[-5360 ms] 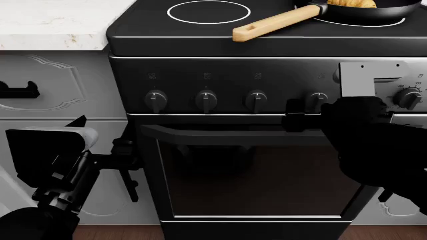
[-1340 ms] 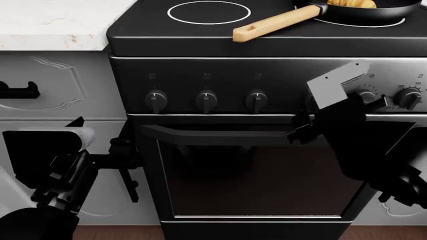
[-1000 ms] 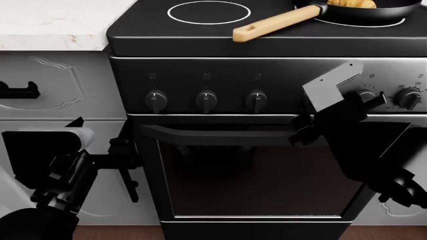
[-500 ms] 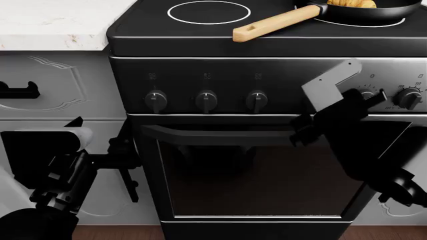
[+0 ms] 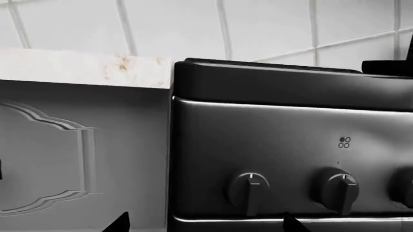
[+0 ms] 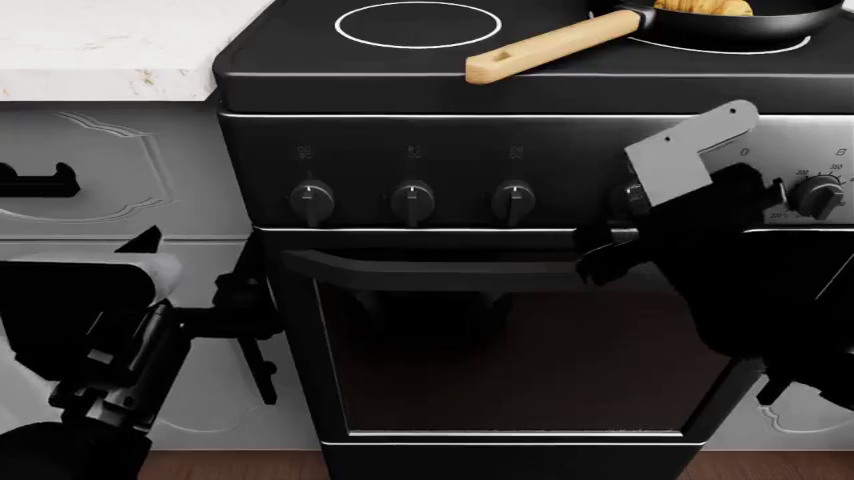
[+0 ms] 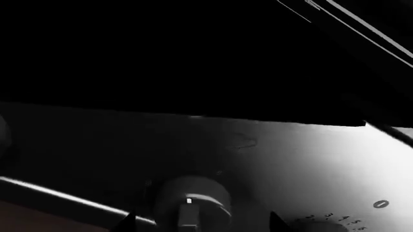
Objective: Pick the croissant and place it on the pan. Then turn on the stove to warm the croissant.
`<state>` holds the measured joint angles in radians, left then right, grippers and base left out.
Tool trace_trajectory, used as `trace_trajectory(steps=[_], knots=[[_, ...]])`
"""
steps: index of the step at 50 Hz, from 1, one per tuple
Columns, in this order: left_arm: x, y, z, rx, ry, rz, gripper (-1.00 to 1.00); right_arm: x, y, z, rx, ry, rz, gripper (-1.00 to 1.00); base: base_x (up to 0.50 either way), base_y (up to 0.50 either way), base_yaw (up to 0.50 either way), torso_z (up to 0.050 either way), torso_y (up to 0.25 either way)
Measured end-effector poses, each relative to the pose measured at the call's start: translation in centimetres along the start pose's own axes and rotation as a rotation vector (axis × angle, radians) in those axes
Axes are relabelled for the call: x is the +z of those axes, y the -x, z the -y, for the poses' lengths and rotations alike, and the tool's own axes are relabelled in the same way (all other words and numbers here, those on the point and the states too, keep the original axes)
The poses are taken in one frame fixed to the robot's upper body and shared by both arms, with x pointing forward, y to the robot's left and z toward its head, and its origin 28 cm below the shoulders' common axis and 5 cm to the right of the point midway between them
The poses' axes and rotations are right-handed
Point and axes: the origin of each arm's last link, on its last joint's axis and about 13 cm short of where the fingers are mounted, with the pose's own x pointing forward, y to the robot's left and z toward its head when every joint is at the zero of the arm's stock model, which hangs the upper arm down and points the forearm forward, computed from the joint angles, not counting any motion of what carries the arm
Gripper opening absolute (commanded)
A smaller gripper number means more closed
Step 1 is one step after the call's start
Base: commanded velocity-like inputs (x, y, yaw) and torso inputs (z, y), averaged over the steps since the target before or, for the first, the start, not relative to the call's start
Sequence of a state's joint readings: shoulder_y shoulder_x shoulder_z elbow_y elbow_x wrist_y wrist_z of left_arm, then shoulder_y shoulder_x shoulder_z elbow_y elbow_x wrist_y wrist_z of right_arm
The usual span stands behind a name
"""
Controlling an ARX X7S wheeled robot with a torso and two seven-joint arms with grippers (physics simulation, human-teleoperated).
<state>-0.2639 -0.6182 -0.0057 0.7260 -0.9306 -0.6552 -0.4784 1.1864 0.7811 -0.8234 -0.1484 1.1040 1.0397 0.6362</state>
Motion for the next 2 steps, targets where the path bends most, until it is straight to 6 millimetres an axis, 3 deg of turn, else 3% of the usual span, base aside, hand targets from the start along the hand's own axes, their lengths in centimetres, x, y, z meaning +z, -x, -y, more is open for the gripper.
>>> trace_trajectory(steps=[2], knots=[[0.08,0.07,0.04,-0.001,-0.002,0.002,1.00,0.05,0.25,0.06,0.000,-0.007,0.003,1.00,0.00,0.00,0.00,0.000,0.000]])
